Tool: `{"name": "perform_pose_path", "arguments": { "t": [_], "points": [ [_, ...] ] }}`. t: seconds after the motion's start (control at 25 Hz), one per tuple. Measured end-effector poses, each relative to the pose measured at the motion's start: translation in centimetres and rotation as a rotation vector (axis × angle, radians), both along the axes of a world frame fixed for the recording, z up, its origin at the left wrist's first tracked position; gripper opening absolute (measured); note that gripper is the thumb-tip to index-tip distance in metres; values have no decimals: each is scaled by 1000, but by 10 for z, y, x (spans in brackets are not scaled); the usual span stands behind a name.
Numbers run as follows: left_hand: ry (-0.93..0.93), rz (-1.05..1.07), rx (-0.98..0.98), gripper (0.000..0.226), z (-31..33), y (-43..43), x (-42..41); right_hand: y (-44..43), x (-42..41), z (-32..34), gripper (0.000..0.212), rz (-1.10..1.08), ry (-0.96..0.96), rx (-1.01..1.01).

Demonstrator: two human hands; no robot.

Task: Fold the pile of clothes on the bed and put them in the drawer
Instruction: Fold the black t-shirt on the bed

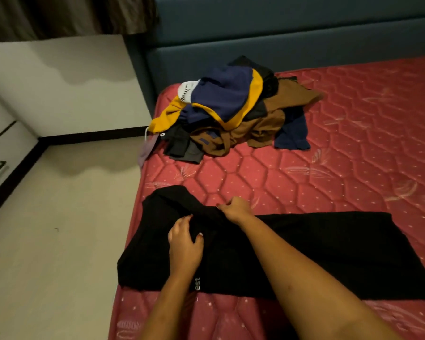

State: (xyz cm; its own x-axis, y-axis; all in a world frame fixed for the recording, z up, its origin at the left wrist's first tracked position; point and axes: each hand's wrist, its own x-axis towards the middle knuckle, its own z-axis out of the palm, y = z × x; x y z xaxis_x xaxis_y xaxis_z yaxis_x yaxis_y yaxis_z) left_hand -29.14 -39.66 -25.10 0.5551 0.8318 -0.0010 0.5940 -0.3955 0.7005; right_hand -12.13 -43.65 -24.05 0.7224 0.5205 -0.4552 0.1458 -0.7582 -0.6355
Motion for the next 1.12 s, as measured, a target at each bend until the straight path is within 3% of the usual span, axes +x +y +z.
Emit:
{"name": "perform_pose_path", "arguments": {
  "t": [0.12,0.32,0.4,0.56,0.68,0.76,0.84,1.0,1.12],
  "points": [
    [228,-125,8,61,-15,11,-6,16,-2,2,19,-200,118,201],
    [424,-215,101,58,-21,8,-5,17,0,42,46,-130,65,735],
    [446,-223,91,59,-21,8,-3,11,11,47,61,-44,106,806],
    [351,-204,-18,62,-18,17,0,6,6,47,61,127,129,556],
    [-97,17,-303,41,-7,32,-5,11,-14,45,48,151,121,517],
    [-267,150,-533,25,9,41,-10,16,-15,31,45,225,-75,317],
    [-327,216,-687,18,21,46,-15,18,-14,19,46,314,-265,54],
    [-471,337,-980,14,37,43,-24,26,-23,17,61,575,-334,-247],
    [-528,414,-1091,15,33,42,-26,27,-23,17,63,515,-370,-180]
  ]
}}
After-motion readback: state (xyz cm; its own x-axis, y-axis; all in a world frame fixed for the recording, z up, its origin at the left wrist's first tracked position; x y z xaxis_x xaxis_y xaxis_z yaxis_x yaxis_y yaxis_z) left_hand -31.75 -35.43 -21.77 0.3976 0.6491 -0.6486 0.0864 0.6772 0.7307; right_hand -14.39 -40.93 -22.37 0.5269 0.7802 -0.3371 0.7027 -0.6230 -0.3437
